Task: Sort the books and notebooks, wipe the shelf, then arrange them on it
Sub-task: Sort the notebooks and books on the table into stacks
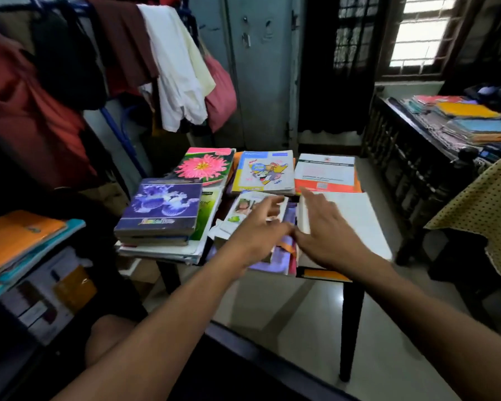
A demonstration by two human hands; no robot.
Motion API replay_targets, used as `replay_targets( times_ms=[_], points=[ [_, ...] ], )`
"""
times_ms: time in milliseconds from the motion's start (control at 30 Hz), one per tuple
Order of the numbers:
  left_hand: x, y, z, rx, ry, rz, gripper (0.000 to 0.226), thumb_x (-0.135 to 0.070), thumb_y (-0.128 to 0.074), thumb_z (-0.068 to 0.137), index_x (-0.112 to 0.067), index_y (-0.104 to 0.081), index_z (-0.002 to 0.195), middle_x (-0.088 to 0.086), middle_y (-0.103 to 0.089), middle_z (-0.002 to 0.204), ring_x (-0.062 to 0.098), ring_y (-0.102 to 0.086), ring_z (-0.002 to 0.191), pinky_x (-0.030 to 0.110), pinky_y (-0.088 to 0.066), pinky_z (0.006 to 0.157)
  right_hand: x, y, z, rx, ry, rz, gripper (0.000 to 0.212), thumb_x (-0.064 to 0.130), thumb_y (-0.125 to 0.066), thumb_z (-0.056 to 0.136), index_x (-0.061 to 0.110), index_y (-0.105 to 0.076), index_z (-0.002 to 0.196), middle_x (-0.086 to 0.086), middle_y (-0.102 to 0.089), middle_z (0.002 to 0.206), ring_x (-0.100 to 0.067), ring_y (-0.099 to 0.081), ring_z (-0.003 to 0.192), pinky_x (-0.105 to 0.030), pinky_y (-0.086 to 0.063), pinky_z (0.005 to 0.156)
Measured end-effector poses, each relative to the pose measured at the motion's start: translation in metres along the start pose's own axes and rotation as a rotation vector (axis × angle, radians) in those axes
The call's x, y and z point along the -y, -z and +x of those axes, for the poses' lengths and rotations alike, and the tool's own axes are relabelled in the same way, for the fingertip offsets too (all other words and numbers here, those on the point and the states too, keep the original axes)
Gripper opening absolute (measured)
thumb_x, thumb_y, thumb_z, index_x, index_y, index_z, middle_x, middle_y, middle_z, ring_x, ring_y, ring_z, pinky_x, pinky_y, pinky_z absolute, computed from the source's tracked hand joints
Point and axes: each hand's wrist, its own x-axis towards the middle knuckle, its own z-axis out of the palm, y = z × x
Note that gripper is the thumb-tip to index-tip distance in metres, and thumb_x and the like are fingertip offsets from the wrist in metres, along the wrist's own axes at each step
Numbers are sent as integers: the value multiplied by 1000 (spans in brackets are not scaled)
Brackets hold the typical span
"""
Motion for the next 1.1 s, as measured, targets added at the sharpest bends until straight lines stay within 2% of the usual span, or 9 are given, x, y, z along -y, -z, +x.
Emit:
replay_targets(
  times_ms=[133,267,367,467,533,700,933,1033,1100],
  points=[
    [2,68,-46,-235,-109,-85,35,-8,-62,98,-34,-59,121,-4,-68,121,10,-68,104,29,-56,91,104,-33,23,171,302,407,72,44,-54,77,22,-38,143,-3,-56,137,-20,-52,130,-41,-43,108],
    [19,186,-146,-752,-218,151,34,-20,-65,87,-34,-61,117,-9,-71,108,3,-69,95,30,-57,85,245,-86,29,279,492,621,51,33,-68,90,22,-46,134,9,-62,114,-8,-62,103,-31,-49,94],
    [53,268,-231,-1188,-152,334,36,-24,-71,83,-28,-60,118,-8,-70,105,7,-69,94,40,-58,87,353,-127,9,456,579,678,56,36,-73,90,21,-45,136,10,-60,98,-8,-63,88,-29,-51,83],
    [101,331,-309,-1484,183,739,65,-38,-82,74,-28,-53,130,2,-59,127,27,-58,116,47,-50,97,447,-175,-6,545,596,696,68,39,-75,88,16,-40,141,-3,-60,120,-18,-61,108,-28,-46,89],
    [133,363,-349,-1518,413,797,90,-44,-87,68,-29,-41,144,7,-45,144,35,-49,128,49,-45,103,497,-203,-8,544,490,705,78,43,-75,88,10,-35,146,-15,-47,142,-29,-48,131,-33,-41,104],
    [178,397,-362,-1282,488,555,117,-41,-91,68,-34,-18,160,13,-33,157,35,-40,140,42,-39,112,545,-232,26,403,246,580,94,65,-63,86,10,-27,154,-20,-25,157,-39,-26,143,-50,-32,113],
    [187,394,-345,-1462,436,691,76,-20,-80,84,-33,-47,151,17,-46,139,39,-55,123,39,-44,101,535,-250,38,313,395,429,76,70,-60,83,15,-47,134,-11,-51,141,-34,-41,134,-53,-36,110],
    [169,385,-354,-1509,433,746,64,-18,-78,86,-31,-56,144,15,-20,166,42,-53,130,42,-49,99,530,-231,33,362,460,666,53,61,-67,85,23,-46,116,-6,-60,124,-28,-56,118,-47,-47,100],
    [152,381,-358,-1535,404,686,54,-26,-80,86,-29,-63,137,11,-28,165,37,-54,130,41,-49,98,527,-201,32,486,500,937,51,51,-71,89,25,-45,125,-1,-59,128,-19,-59,117,-37,-50,98]
  ],
)
